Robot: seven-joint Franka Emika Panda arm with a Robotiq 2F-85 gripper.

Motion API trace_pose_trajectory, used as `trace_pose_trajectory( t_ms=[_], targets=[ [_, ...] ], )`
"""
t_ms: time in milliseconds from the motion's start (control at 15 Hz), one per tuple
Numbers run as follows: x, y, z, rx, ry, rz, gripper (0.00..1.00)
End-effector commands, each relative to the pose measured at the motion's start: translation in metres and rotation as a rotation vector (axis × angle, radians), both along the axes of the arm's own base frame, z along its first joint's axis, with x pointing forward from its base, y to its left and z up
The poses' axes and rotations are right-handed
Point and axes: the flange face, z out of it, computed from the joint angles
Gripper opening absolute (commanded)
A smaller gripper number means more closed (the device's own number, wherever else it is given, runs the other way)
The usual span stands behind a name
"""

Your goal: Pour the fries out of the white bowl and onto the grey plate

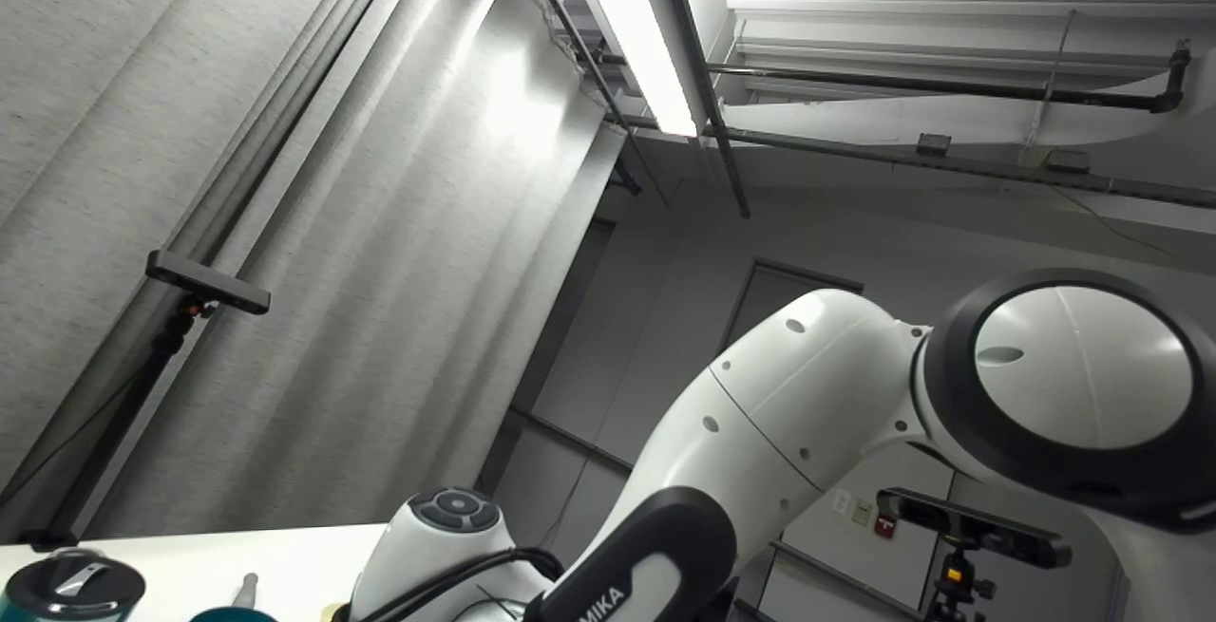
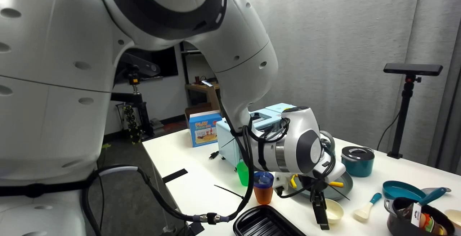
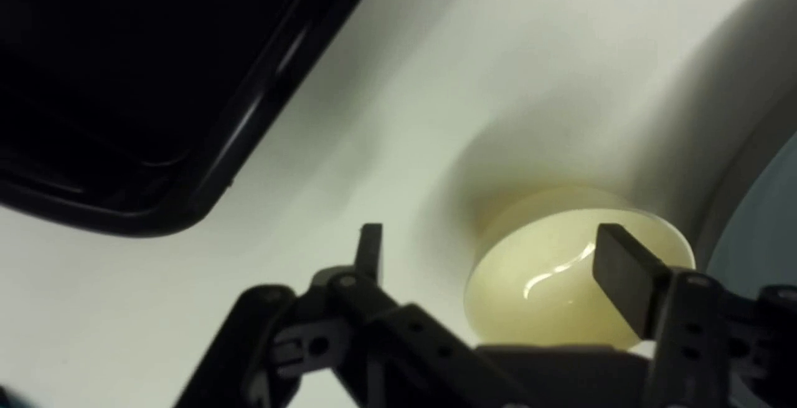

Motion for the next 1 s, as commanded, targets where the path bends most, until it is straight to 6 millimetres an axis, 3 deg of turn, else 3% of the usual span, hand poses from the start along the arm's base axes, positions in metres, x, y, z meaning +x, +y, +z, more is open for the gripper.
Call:
trace_pose_trajectory(
  t_ms=[0,400,933],
  targets=[
    [0.0,0.006,0.013,-0.027,-0.019,0.008,1.0],
    [0.0,0.03,0.058,-0.126,-0.098,0.097,1.0],
    [-0.004,0.082,0.117,-0.216,-0.224,0.359,1.0]
  ],
)
